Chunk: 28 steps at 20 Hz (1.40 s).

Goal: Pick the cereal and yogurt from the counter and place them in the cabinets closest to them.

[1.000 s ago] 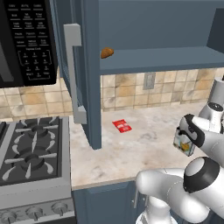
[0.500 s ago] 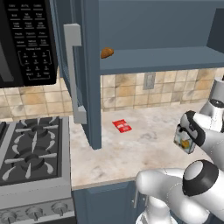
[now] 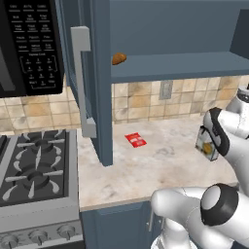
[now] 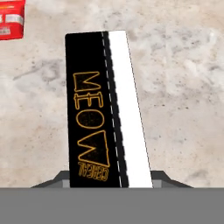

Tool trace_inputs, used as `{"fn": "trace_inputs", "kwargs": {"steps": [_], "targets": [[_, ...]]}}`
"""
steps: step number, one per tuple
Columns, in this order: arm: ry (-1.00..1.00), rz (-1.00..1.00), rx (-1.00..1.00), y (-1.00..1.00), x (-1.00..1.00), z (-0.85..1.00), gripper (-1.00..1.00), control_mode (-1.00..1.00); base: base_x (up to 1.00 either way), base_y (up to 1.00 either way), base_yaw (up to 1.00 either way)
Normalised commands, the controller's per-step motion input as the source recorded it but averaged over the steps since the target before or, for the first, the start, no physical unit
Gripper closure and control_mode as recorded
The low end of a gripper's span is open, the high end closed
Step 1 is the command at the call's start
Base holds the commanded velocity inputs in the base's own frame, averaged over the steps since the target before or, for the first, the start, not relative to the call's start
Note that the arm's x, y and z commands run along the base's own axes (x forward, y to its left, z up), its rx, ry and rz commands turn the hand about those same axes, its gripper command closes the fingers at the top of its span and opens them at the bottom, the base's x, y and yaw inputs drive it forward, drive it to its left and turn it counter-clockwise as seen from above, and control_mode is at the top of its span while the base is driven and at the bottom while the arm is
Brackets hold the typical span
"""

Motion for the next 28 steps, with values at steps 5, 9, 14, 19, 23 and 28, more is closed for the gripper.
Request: {"fn": "trace_inputs", "kwargs": {"steps": [5,9,14,19,23,28], "targets": [[0.01,-0.03,0.04,0.07,-0.19,0.71,1.0,-1.0,0.0,0.0,0.0],[0.0,-0.03,0.02,0.16,-0.27,0.75,1.0,-1.0,0.0,0.0,0.0],[0.0,-0.03,0.0,0.18,-0.28,0.77,1.0,-1.0,0.0,0.0,0.0],[-0.02,-0.03,0.0,0.17,-0.32,0.71,1.0,-1.0,0.0,0.0,0.0],[-0.02,-0.03,0.0,0.16,-0.34,0.68,1.0,-1.0,0.0,0.0,0.0],[-0.05,-0.02,0.0,0.13,-0.28,0.7,1.0,-1.0,0.0,0.0,0.0]]}}
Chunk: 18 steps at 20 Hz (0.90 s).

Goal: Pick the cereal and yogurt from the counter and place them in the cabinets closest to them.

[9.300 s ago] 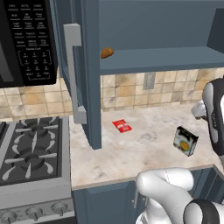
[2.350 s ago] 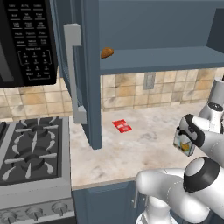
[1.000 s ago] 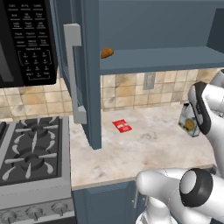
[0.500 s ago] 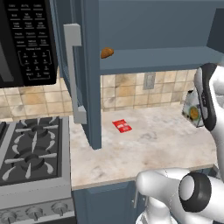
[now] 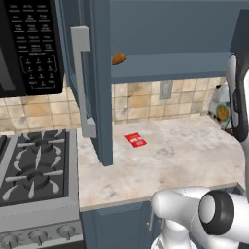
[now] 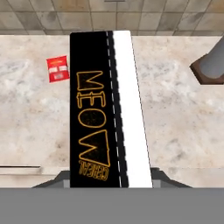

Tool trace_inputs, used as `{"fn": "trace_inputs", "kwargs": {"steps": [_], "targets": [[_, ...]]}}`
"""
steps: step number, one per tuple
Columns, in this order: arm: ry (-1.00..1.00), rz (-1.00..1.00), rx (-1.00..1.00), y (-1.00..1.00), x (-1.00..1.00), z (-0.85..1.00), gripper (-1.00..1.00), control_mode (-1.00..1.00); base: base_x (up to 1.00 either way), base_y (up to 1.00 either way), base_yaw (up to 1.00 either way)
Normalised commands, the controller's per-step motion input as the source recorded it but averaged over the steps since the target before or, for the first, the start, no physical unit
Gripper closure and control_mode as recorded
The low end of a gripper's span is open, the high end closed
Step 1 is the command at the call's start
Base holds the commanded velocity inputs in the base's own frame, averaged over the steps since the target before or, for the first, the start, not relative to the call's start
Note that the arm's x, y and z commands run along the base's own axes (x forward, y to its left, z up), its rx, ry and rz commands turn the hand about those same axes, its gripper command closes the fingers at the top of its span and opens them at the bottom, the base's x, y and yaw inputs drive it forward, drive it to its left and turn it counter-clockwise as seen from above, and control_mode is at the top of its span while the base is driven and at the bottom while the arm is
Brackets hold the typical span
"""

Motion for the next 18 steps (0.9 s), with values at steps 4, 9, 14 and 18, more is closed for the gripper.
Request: {"fn": "trace_inputs", "kwargs": {"steps": [4,9,14,18], "targets": [[-0.14,-0.03,0.0,0.17,-0.21,0.68,1.0,-1.0,0.0,0.0,0.0],[-0.16,-0.03,-0.02,0.19,-0.14,0.65,1.0,-1.0,0.0,0.0,0.0],[-0.22,-0.01,-0.06,0.19,-0.04,0.46,1.0,-1.0,0.0,0.0,0.0],[-0.23,0.0,-0.05,0.16,0.0,0.4,1.0,-1.0,0.0,0.0,0.0]]}}
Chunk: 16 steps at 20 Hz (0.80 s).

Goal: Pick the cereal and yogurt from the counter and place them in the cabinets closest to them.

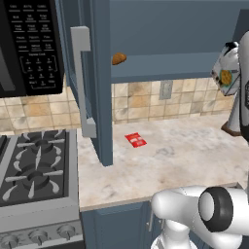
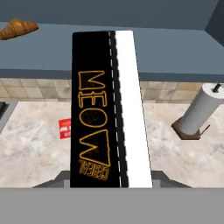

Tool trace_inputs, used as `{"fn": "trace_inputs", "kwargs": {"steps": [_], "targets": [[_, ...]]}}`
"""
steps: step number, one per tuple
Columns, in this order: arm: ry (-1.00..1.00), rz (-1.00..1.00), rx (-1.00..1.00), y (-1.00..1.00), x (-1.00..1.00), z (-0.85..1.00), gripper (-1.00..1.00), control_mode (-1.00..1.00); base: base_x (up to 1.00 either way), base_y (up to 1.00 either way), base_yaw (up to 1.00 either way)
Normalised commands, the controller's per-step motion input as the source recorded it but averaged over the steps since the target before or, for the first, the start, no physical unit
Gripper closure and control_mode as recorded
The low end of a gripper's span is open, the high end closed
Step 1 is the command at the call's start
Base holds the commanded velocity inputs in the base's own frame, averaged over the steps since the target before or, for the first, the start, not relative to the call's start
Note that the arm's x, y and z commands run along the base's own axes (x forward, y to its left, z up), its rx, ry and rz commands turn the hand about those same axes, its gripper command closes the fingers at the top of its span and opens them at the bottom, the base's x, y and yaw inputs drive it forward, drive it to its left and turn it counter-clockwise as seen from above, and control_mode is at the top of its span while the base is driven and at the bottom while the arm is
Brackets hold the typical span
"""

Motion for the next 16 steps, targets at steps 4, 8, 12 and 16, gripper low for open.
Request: {"fn": "trace_inputs", "kwargs": {"steps": [4,8,12,16], "targets": [[-0.13,0.0,-0.07,0.11,0.01,0.13,1.0,-1.0,0.0,0.0,0.0],[-0.03,0.0,-0.03,0.03,0.0,0.0,1.0,-1.0,0.0,0.0,0.0],[0.0,0.0,0.0,0.0,0.06,0.0,1.0,-1.0,0.0,0.0,0.0],[0.0,-0.02,0.0,0.0,0.24,0.0,1.0,-1.0,0.0,0.0,0.0]]}}
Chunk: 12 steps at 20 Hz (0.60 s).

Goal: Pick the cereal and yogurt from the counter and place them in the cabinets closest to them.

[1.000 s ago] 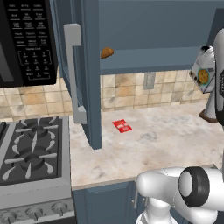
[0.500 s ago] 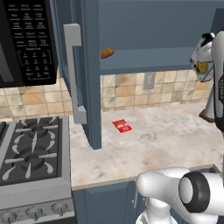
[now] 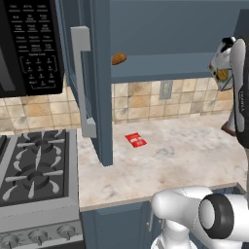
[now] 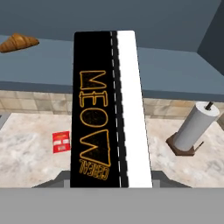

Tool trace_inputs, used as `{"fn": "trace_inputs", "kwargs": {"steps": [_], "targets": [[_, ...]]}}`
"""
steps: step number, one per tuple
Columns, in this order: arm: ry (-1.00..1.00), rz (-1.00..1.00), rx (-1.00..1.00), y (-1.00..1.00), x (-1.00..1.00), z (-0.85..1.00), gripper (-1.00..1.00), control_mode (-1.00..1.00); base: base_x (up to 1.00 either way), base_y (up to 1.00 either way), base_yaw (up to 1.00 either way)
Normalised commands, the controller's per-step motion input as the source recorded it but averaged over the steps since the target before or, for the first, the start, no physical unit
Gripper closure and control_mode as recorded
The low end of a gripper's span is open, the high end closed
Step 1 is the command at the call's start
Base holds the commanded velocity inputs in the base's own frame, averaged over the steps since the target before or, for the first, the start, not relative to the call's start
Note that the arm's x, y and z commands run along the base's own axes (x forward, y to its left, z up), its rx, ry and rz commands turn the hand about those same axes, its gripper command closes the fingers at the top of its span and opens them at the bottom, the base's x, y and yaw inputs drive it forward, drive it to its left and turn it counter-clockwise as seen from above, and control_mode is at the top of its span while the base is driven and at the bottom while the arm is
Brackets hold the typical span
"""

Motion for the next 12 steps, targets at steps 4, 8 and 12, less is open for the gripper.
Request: {"fn": "trace_inputs", "kwargs": {"steps": [4,8,12], "targets": [[0.0,-0.03,0.01,0.0,0.32,0.08,1.0,-1.0,0.0,0.0,0.0],[0.0,-0.04,0.0,0.0,0.34,0.03,1.0,-1.0,0.0,0.0,0.0],[0.0,-0.03,0.0,0.0,0.37,0.0,1.0,-1.0,0.0,0.0,0.0]]}}
